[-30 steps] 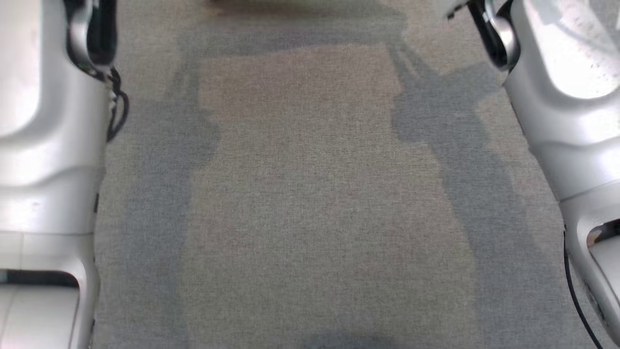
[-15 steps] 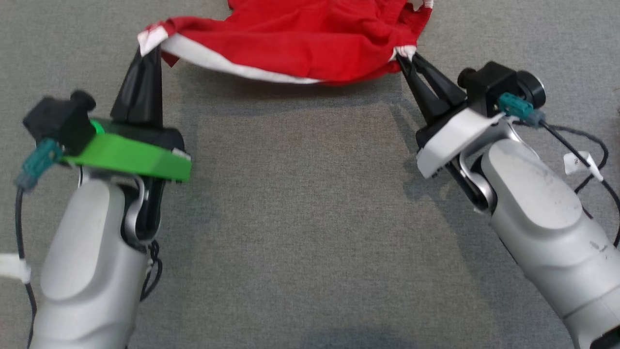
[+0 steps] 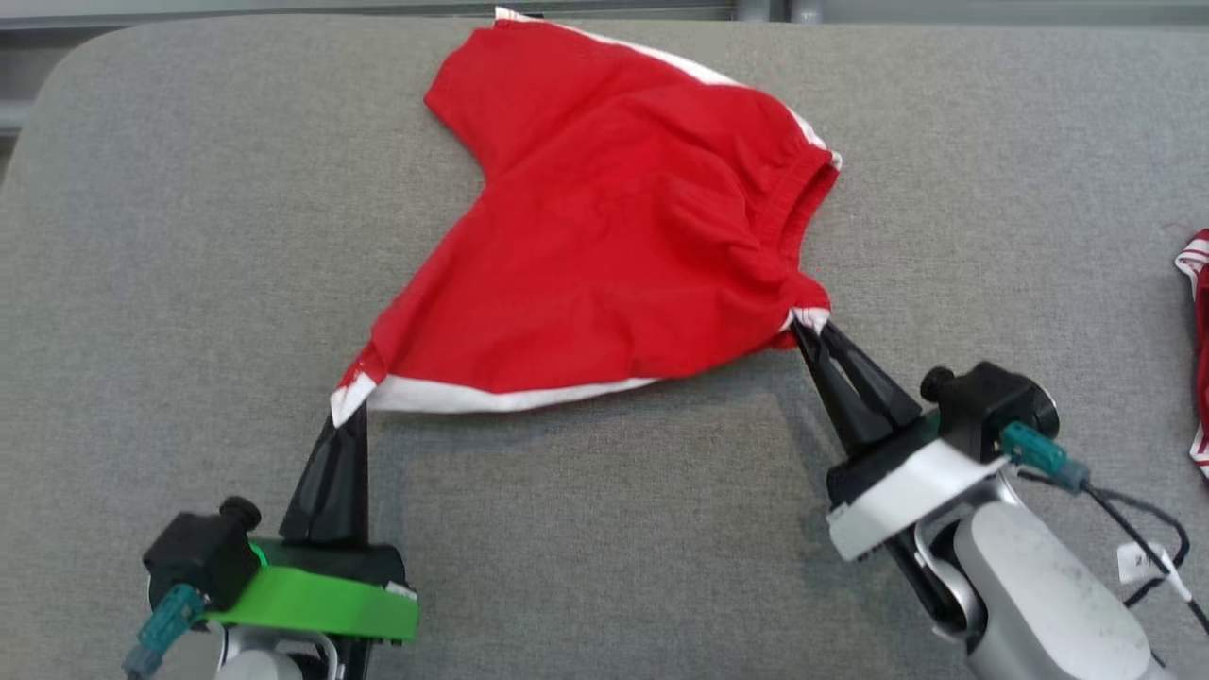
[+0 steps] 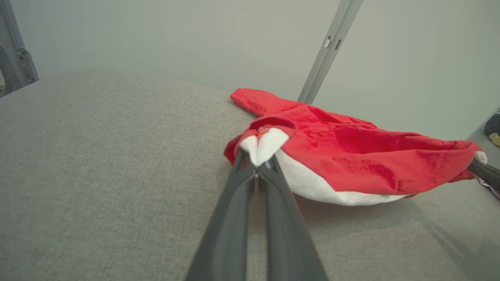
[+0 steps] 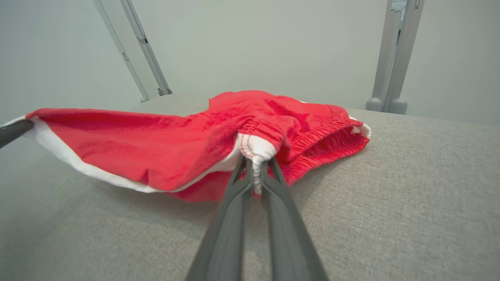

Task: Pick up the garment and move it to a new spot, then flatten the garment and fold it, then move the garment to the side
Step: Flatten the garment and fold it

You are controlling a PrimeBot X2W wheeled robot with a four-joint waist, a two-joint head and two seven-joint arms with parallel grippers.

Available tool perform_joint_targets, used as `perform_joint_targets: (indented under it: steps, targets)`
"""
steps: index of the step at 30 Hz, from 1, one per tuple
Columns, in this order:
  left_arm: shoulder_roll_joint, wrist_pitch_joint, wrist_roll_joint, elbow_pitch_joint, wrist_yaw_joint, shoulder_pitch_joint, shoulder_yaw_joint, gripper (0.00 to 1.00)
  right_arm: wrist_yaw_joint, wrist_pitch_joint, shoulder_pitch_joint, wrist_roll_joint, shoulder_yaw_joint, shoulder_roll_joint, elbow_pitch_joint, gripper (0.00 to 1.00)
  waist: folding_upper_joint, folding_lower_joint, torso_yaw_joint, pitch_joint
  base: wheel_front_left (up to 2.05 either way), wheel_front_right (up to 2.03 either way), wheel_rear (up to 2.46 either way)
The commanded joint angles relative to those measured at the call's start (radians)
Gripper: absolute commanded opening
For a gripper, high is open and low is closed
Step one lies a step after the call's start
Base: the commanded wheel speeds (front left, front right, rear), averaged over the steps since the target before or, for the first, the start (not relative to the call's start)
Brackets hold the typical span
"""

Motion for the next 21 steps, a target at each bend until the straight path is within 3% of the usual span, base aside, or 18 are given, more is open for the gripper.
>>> perform_joint_targets:
  steps: [1,11,21]
  targets:
    - [-0.007,0.0,0.014,-0.002,0.007,0.044,0.007,0.0,0.0,-0.002,0.057,-0.014,-0.013,0.005,-0.028,0.0,0.0059,0.0,0.025,-0.046,0.0,0.0,0.0]
    - [-0.031,0.0,-0.008,-0.02,0.018,0.216,0.051,0.0,0.0,-0.002,0.306,-0.045,-0.041,0.017,-0.149,0.0,0.0059,0.0,0.03,-0.167,0.0,0.0,0.0]
    - [-0.036,0.0,0.004,-0.126,0.042,0.328,0.068,0.0,0.0,-0.002,0.451,-0.06,-0.056,0.032,-0.26,0.0,0.0059,0.0,0.008,-0.234,0.0,0.0,0.0]
